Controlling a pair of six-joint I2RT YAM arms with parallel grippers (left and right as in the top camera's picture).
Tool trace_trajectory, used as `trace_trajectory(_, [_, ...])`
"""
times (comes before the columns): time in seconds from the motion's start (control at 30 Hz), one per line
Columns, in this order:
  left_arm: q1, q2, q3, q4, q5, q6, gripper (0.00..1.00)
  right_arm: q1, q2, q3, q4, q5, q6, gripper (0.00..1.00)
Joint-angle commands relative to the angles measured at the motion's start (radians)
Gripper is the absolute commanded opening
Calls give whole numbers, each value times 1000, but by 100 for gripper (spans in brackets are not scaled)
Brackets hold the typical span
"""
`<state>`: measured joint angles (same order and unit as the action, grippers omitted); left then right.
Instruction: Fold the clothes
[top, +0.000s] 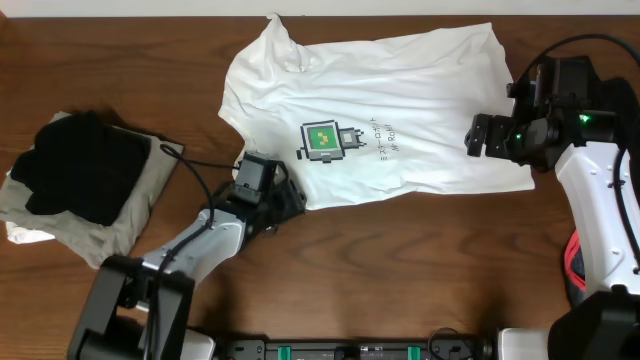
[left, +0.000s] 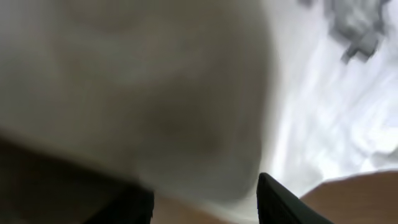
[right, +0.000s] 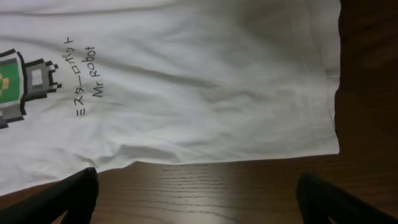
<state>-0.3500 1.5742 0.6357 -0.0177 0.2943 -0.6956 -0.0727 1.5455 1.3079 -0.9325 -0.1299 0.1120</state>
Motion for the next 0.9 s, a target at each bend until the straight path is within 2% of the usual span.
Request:
trace_trajectory(0.0, [-3,75,-18,35,-16,-36,52,2,3,-6,-3,6,3,99])
trace_trajectory(0.07, [-3,76,-18,80,-16,-35,34,2,3,-6,-2,6,3,99])
trace_trajectory(0.13, [-2,72,-18,107,-14,-36,6,2,3,-6,-3,6,3,99])
trace_trajectory(0.3, [-2,14,-18,39,-14,-31,6,2,3,-6,-3,7,-3,99])
trace_trajectory(0.43, [-2,-132,-18,-105,-23,-5,6,2,3,-7,-2,11,-9,99])
trace_trajectory(0.5, [-2,-216,-17,-111,-27,0,6,2,3,-7,-2,11,-9,99])
trace_trajectory(0.63, [-3,-378,-5,-20,-156,7,6,2,3,-7,0,11,-9,99])
trace_trajectory(0.7, [-3,-408,-5,105,-257,20,6,2,3,-7,0,11,-9,99])
trace_trajectory(0.8, [-3,-359,-5,275,-351,40,6,2,3,-7,-2,10,-9,99])
trace_trajectory(0.87, [-3,-278,-4,356,-354,40,6,2,3,-6,-3,10,-9,99])
